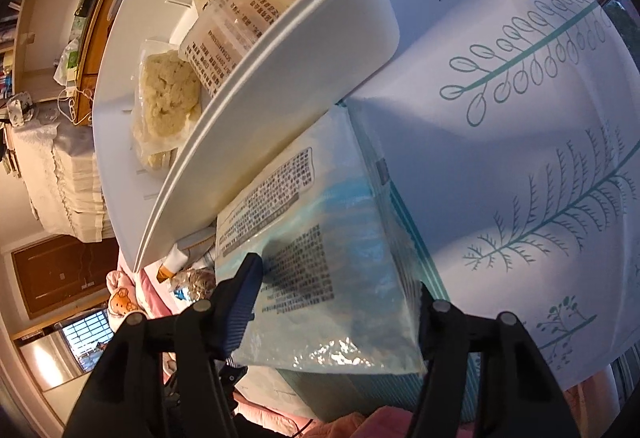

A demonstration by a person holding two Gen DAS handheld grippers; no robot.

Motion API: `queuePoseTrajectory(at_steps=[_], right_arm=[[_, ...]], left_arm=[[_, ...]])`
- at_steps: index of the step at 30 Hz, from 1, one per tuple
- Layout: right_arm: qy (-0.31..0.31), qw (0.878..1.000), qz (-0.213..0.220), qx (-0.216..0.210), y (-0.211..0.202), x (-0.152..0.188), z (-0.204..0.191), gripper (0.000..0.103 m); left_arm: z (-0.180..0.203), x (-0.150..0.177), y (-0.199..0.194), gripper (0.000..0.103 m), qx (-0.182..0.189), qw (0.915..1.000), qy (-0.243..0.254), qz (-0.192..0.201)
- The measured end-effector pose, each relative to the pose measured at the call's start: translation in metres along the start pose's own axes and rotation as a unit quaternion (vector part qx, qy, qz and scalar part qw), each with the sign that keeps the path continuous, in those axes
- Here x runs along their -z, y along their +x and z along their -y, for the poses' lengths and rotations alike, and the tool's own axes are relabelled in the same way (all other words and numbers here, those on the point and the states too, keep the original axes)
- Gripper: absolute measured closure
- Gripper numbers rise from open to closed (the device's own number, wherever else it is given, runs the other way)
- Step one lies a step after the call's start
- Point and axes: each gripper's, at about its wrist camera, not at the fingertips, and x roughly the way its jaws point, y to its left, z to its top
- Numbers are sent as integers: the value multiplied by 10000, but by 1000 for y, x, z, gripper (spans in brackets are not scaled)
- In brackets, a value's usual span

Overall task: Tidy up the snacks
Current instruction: 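Grasp the red-white bag with the left tool while the right tool grasps the light-blue pack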

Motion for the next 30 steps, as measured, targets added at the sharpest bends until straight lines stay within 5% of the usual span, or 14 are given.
queuePoseTrajectory(at_steps=[15, 30], right_arm=[[-9, 9994, 277, 190, -5, 5, -14, 60], [-484, 9983, 326, -8, -32, 14, -25, 80]], left_arm=[[-9, -3, 3, 30, 26, 9997, 235, 11], [6, 13, -36, 38, -76, 9997, 148, 172]])
